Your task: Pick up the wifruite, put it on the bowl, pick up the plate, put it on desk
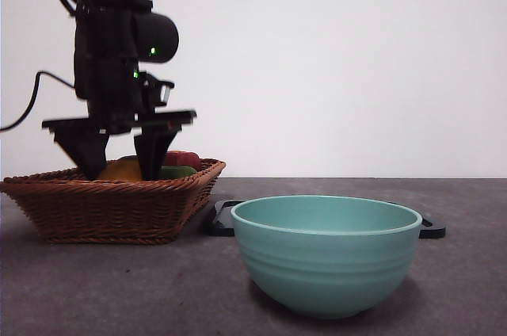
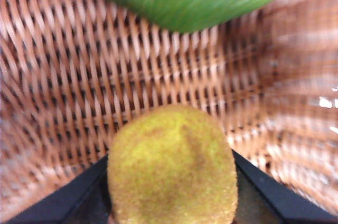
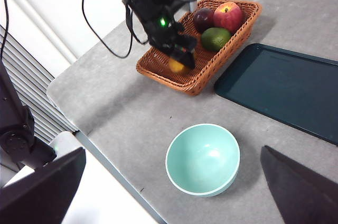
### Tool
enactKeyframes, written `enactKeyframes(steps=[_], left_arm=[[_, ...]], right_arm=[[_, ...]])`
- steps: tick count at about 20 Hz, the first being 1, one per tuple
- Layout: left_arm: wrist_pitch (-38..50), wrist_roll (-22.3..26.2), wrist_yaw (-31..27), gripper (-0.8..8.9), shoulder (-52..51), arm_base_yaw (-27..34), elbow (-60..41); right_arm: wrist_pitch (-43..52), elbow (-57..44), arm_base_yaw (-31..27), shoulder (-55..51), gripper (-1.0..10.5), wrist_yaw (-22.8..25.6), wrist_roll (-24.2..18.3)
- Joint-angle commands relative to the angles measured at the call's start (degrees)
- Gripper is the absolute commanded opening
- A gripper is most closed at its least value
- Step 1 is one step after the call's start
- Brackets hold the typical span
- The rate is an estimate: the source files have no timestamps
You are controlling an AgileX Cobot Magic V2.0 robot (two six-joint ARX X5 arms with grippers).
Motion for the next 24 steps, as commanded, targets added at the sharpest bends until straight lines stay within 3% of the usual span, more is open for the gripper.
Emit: enactKeyframes(steps=[1, 5, 8, 13, 16, 24], left_arm=[[-5.35, 3.10, -0.02, 2.39, 1.01, 0.04, 6.49], [-17.03, 5.03, 0.26, 2.39, -1.36, -1.25, 14.99], [-19.45, 5.51, 0.79, 2.39, -6.01, -3.98, 16.15], [-22.80, 5.16, 6.36, 2.39, -12.94, -11.93, 16.15], [-23.23, 1.99, 6.34, 2.40, -13.90, -18.12, 16.15], [-20.17, -4.35, 6.05, 2.40, -12.00, -28.37, 16.02]], right_arm=[[0.57, 1.11, 0.31, 0.07, 5.8, -0.15, -0.85], [-3.37, 2.01, 0.31, 0.04, 5.8, -0.11, -1.81], [-7.37, 3.28, 0.31, 0.04, 5.8, -0.13, -2.86], [-12.00, 6.25, 0.28, -0.59, 5.8, 1.29, -3.23], [-14.67, 8.59, 0.24, -1.64, 5.8, 6.03, -3.19], [-18.05, 12.98, 0.24, -2.54, 5.8, 7.39, -3.19]])
